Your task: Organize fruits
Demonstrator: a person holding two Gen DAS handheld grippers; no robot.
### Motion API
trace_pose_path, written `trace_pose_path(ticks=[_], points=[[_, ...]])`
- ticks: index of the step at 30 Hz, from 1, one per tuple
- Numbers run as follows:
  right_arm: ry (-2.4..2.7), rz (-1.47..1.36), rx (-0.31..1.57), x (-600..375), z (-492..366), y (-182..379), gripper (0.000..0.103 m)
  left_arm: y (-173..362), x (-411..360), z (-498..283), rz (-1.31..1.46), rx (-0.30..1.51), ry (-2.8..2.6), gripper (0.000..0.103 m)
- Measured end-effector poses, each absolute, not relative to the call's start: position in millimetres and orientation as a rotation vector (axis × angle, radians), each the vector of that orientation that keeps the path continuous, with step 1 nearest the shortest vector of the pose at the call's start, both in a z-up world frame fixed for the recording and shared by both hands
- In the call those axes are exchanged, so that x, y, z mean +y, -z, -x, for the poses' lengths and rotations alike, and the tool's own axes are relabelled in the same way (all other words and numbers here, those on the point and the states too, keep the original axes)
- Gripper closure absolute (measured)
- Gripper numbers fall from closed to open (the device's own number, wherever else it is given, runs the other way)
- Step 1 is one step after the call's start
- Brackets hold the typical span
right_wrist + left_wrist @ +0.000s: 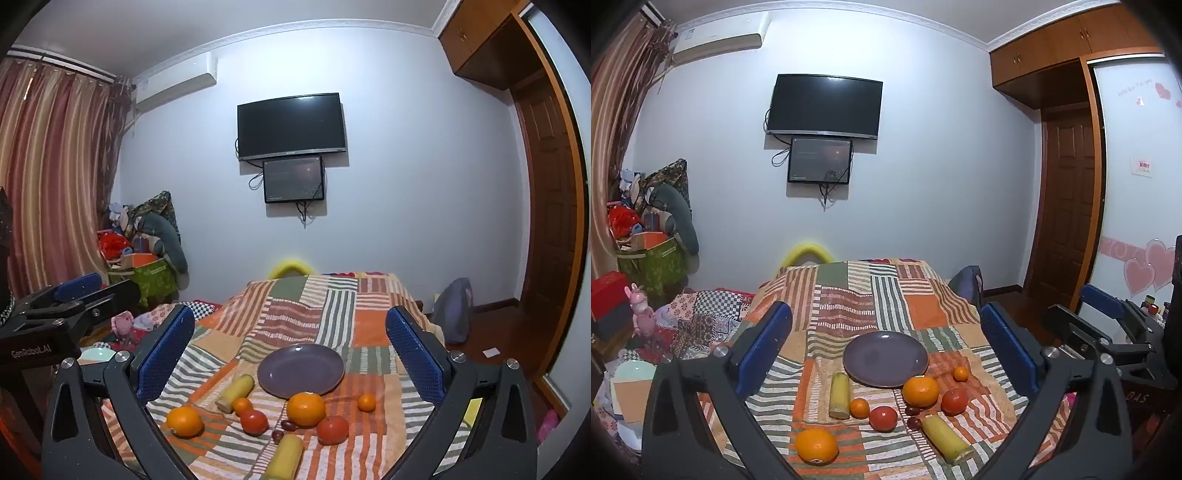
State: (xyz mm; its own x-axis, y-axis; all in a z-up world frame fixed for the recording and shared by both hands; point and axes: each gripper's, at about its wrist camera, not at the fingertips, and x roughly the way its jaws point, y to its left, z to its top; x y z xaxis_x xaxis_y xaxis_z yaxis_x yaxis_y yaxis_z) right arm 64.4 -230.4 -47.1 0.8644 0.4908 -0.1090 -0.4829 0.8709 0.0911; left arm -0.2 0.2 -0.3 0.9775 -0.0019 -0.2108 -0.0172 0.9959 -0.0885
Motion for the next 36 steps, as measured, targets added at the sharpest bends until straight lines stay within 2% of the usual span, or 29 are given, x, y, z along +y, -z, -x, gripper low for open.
trace_pose_path(ticks=[36], points=[[-0.514, -0.074, 0.144, -232.2, -62.3, 44.8, 0.0, -0.1, -0.5, 0.6, 0.068, 0.214, -0.032, 0.0]])
